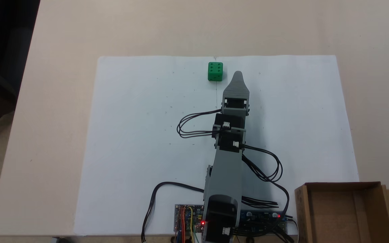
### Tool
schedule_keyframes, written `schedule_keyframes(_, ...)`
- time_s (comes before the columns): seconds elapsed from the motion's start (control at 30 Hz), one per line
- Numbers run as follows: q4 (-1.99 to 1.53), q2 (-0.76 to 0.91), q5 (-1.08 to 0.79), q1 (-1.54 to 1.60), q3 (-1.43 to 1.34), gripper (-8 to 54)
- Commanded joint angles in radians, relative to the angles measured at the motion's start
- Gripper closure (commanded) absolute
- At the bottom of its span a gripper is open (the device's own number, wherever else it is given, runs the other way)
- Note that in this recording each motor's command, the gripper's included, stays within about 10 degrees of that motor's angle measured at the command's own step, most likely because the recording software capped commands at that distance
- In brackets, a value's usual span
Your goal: Grasp a green dice and put it in the bin.
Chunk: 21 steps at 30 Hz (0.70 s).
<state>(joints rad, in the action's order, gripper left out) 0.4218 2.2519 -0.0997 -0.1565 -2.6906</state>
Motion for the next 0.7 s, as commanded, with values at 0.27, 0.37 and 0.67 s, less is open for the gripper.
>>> schedule_keyframes(0.27, -0.642, 0.107, -0.069, 0.023, 0.380, 2.1)
schedule_keyframes(0.37, -0.807, 0.055, -0.058, 0.037, 0.509, 2.2)
schedule_keyframes(0.67, -1.284, -0.295, 0.018, 0.038, 0.919, 2.5)
